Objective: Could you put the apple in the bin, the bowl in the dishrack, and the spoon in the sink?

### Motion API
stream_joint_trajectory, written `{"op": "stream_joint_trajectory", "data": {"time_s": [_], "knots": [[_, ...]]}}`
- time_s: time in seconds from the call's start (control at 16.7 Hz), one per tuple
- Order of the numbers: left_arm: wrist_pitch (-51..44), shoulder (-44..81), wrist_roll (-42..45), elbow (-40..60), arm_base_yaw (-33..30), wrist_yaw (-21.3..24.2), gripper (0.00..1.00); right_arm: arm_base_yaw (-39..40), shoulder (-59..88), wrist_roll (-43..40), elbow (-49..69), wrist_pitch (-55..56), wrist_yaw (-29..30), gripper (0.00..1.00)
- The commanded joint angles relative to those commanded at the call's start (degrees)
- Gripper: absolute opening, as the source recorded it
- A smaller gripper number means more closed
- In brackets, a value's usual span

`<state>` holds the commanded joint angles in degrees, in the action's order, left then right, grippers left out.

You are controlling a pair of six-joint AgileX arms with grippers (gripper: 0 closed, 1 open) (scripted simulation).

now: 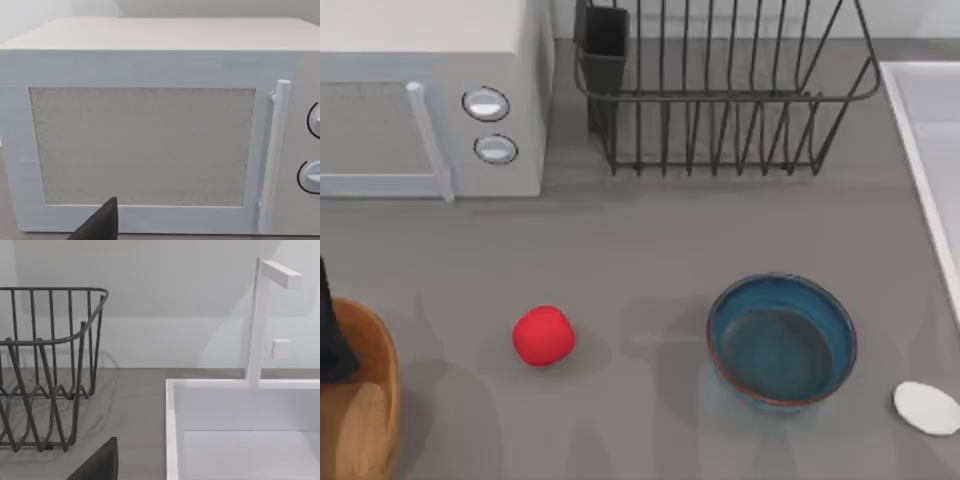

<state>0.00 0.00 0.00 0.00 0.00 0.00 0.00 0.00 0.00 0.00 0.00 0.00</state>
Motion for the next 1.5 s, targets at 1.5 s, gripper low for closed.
{"op": "stream_joint_trajectory", "data": {"time_s": [1.5], "knots": [[-48.41, 82.57, 30.25, 67.88, -16.40, 11.52, 1.00, 0.00, 0.00, 0.00, 0.00, 0.00, 0.00, 1.00]]}}
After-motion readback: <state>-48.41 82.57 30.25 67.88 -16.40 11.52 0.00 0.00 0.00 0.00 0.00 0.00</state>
